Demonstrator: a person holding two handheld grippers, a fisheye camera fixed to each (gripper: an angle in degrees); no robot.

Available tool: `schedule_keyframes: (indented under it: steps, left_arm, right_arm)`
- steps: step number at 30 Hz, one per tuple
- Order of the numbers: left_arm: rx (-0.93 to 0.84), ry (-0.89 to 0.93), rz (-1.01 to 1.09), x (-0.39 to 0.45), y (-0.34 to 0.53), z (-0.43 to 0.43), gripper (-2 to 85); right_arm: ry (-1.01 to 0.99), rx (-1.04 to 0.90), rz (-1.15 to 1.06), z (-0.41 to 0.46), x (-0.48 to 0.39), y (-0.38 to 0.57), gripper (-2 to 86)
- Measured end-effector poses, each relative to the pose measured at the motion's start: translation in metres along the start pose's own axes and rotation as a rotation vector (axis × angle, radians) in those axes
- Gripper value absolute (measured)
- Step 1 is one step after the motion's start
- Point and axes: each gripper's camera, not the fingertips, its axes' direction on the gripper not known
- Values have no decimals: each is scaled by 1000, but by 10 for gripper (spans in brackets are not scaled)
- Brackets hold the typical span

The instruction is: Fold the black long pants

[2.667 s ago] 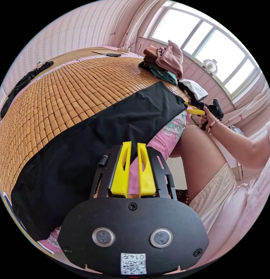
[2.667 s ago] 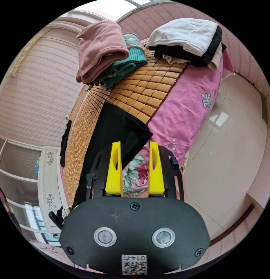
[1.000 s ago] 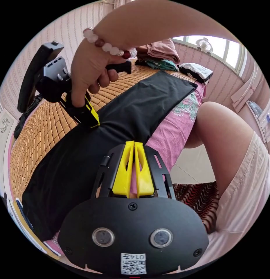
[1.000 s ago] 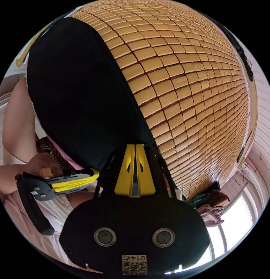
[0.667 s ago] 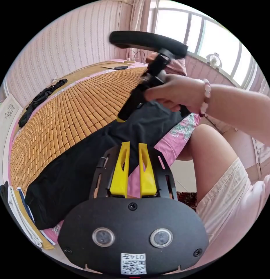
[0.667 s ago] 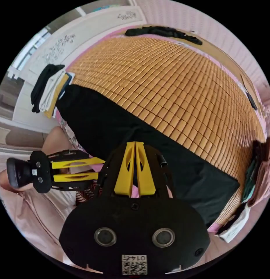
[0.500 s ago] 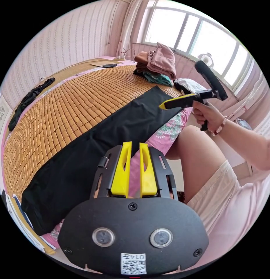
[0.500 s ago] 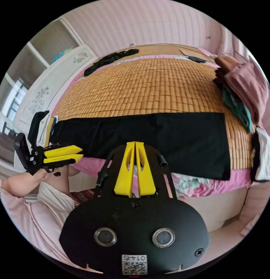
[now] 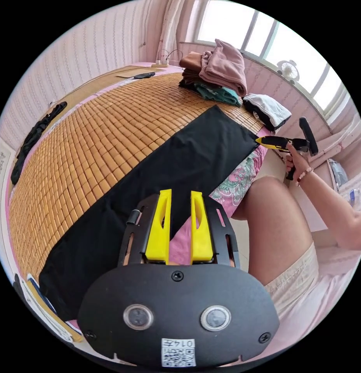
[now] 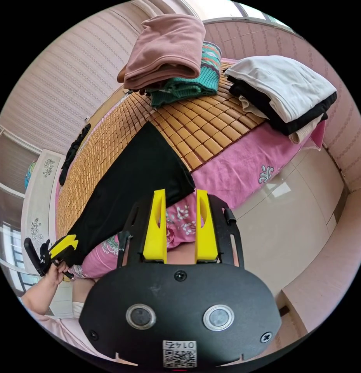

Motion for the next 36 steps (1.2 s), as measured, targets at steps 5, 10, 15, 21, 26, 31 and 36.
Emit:
schedule_keyframes:
  steps: [5, 10, 15, 21, 26, 31, 36]
  left_arm:
    - [10, 34, 221, 36, -129, 18, 109]
    - [-31, -11, 434, 83, -224, 62, 112]
    - [-124, -75, 466, 109, -273, 119, 115]
    - [-163, -12, 458, 102, -275, 153, 100]
    - [-181, 34, 443, 101, -267, 152, 22]
    - [-166, 50, 443, 104, -259, 115, 0]
    - [-10, 80, 553, 123, -254, 45, -6]
  right_arm:
    - [81, 98, 4, -5, 12, 15, 73]
    - [72, 123, -56, -15, 26, 23, 38]
    - [68, 151, -46, -25, 39, 29, 30]
    - [0, 168, -29, -35, 61, 36, 27]
    - [-27, 175, -24, -41, 71, 41, 25]
    - [-111, 222, -22, -59, 81, 55, 23]
    - [-48, 294, -56, -120, 80, 67, 21]
